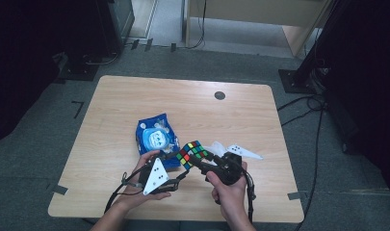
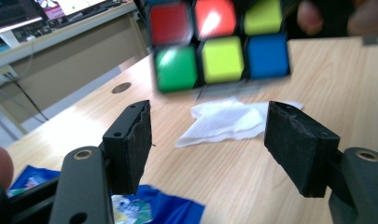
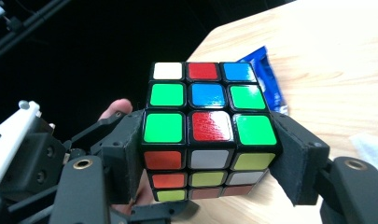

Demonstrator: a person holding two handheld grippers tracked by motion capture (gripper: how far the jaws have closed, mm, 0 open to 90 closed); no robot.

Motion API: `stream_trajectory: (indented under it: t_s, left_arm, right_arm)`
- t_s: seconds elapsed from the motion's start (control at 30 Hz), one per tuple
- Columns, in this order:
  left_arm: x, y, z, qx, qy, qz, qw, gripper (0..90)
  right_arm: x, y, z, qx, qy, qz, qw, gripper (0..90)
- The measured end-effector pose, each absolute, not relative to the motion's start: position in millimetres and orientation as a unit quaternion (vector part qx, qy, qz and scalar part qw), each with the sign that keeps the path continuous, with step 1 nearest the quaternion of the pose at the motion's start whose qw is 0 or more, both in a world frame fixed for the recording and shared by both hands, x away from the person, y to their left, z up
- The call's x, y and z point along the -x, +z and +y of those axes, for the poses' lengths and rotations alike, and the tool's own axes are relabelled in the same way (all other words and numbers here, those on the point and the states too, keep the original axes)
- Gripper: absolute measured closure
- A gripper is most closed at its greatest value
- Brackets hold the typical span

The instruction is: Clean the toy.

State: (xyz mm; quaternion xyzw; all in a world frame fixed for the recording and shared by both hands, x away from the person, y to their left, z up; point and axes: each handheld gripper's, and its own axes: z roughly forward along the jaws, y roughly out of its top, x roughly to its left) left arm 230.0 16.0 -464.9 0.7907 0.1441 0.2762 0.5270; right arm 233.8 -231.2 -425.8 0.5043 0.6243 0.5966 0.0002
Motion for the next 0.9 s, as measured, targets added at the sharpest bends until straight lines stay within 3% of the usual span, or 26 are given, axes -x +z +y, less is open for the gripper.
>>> stream_trajectory:
  t_s: [0.2,0.53,0.9]
  left_arm:
    - [-231,-465,17,-0.791,0.283,0.134,0.526,32.4]
    - [-229,-465,15,-0.797,0.289,0.119,0.517,21.0]
    - [-225,-465,7,-0.798,0.296,0.11,0.514,18.7]
  right_arm:
    - [-239,-418,-241,-0.495,0.576,0.65,-0.02,34.7]
    - [-243,-420,-230,-0.477,0.537,0.694,-0.045,34.6]
    - [-246,-423,-231,-0.469,0.521,0.71,-0.058,34.3]
